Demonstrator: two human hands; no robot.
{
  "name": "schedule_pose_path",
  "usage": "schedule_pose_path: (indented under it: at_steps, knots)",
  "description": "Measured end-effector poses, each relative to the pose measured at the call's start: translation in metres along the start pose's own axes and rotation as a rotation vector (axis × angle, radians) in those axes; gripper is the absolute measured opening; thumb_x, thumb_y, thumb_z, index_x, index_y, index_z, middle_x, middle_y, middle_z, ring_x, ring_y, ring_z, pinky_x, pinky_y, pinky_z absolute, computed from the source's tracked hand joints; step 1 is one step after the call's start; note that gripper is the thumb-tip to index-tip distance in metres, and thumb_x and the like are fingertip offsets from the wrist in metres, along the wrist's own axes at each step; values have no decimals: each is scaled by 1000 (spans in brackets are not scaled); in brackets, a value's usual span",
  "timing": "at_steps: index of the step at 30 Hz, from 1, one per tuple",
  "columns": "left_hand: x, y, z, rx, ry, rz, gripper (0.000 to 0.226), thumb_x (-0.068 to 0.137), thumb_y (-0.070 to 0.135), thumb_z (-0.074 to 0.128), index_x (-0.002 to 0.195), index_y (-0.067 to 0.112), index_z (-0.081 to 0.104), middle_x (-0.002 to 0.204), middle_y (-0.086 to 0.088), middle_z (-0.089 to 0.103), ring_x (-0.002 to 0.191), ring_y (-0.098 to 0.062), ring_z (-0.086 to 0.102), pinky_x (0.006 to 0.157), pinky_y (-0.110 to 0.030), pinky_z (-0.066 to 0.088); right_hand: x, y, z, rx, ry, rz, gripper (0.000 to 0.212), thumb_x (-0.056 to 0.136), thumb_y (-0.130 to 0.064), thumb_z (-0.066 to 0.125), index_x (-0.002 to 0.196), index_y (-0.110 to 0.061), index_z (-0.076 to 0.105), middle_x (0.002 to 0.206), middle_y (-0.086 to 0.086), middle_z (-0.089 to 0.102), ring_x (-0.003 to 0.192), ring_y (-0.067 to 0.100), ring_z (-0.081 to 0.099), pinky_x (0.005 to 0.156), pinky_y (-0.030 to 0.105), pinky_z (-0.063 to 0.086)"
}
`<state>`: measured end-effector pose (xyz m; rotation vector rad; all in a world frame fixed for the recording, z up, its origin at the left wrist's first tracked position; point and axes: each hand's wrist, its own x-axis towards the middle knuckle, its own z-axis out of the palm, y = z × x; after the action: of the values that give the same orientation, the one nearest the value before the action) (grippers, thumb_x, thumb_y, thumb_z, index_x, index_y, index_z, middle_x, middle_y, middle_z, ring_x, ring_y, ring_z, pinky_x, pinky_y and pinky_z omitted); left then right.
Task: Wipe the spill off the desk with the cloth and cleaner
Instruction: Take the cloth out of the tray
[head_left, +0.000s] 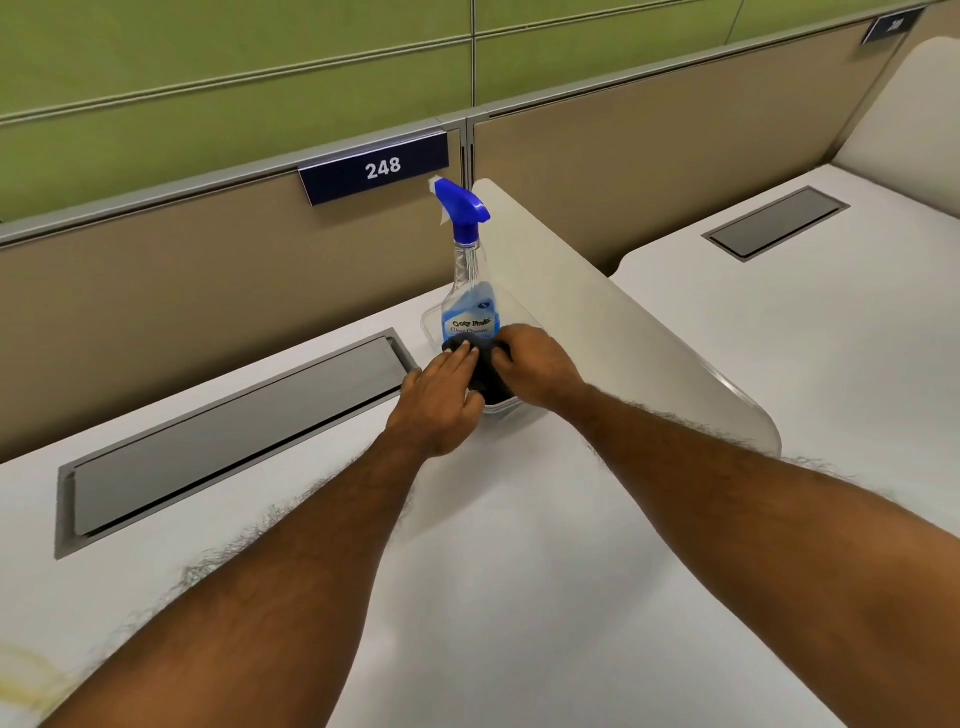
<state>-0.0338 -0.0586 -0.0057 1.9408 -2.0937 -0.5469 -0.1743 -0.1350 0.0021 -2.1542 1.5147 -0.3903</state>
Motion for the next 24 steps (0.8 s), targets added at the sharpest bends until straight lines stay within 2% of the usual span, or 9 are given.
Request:
schedule_pose_path:
  at_steps: [2,4,7,9,11,14,18,21,24]
  knots:
    - [3,4,-8,-50,61,24,71,86,40,28,154,18,21,162,0,21,148,-17,20,120,-45,16,1,-5,-14,21,43,-35,29,99,-29,45,110,-9,63,105,10,68,90,22,63,86,34,54]
    - [4,7,-17,-112,152,65,67,89,41,38,151,17,27,158,-2,29,144,-20,28,117,-41,24,2,-9,-28,44,96,-75,27,96,-25,46,105,-8,65,102,12,68,87,23,62,81,34,52]
    - [2,9,-29,-178,283,104,64,87,29,59,145,16,35,146,-4,37,130,-22,43,106,-39,42,-1,-19,-50,73,161,-129,24,92,-22,49,104,-9,66,100,11,68,87,23,61,80,37,53]
    - [-1,9,-36,-233,364,57,67,84,24,67,142,17,35,139,-4,35,122,-21,47,101,-36,47,-5,-28,-62,89,177,-169,23,91,-21,50,104,-10,65,99,10,67,87,20,59,79,35,52]
    - [-4,9,-42,-286,430,-14,68,83,26,70,141,17,37,138,-5,36,122,-22,47,101,-36,45,-9,-39,-75,86,199,-217,21,90,-20,50,101,-10,65,97,9,67,87,20,59,78,36,51]
    - [-9,6,-54,-332,424,-117,58,84,33,70,134,15,47,132,-5,50,123,-22,47,103,-40,42,-14,-55,-95,77,231,-288,19,89,-19,49,97,-11,65,93,8,67,83,20,58,72,35,49]
    - [-26,10,-75,-513,390,-151,35,84,37,67,113,18,60,103,2,67,96,-18,63,80,-34,52,-24,-77,-123,51,279,-358,18,88,-20,50,92,-11,65,85,7,64,78,20,56,68,36,46]
    - [-46,14,-91,-497,395,-127,20,86,36,66,98,21,58,84,7,63,76,-11,61,57,-20,43,-35,-97,-140,84,324,-407,20,84,-22,49,88,-11,64,80,4,62,75,19,53,65,32,40]
    - [-70,11,-106,-510,448,-95,16,87,29,67,87,17,58,74,4,59,66,-12,55,53,-18,39,-48,-115,-152,206,343,-402,23,81,-25,47,85,-12,65,77,2,63,73,17,56,64,31,43]
